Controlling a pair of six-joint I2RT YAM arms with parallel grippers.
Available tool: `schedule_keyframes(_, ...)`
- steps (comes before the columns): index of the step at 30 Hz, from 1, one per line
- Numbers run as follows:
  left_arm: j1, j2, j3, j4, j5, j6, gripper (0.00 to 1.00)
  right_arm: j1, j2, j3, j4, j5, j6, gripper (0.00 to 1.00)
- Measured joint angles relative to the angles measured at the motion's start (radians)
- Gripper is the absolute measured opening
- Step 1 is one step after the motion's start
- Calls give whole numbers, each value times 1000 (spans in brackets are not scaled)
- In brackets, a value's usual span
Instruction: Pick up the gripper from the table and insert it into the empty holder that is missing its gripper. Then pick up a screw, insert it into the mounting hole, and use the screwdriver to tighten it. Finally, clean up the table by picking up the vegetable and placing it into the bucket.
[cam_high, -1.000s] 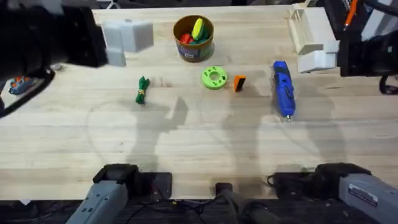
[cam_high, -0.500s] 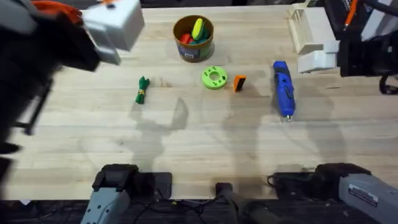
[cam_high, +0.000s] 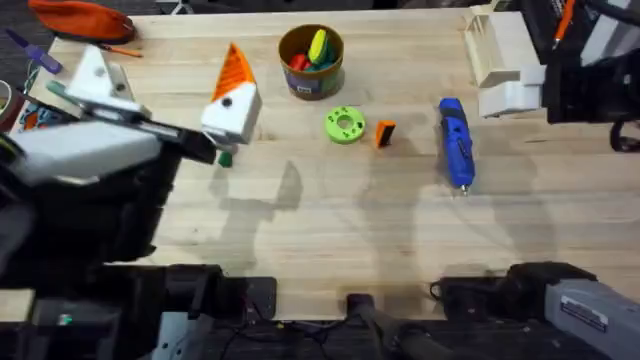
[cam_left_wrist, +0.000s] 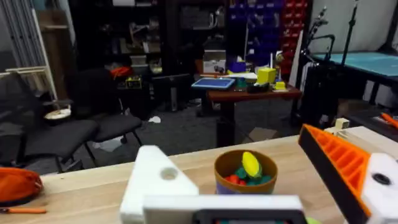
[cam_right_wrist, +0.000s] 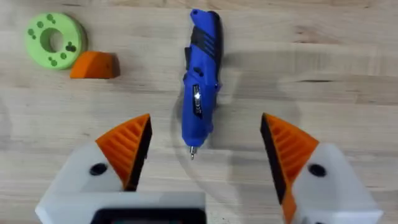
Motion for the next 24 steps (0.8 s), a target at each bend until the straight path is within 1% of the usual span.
schedule_keyframes(3, 0, -58, -72, 34, 3, -2, 985, 0, 0, 0, 0, 0, 0, 993)
schedule_keyframes(7, 0, -123, -135, 55, 5, -2, 985, 0, 0, 0, 0, 0, 0, 993)
schedule_keyframes(8, 0, -164, -173, 61, 6, -3, 985, 0, 0, 0, 0, 0, 0, 992)
schedule_keyframes(11, 4, -194, -202, 61, 6, -4, 985, 0, 0, 0, 0, 0, 0, 992)
schedule_keyframes(16, 33, -246, -256, 67, 6, -5, 986, 0, 0, 0, 0, 0, 0, 992)
schedule_keyframes(24, 33, -255, -334, 139, 23, -5, 985, 0, 0, 0, 0, 0, 0, 994)
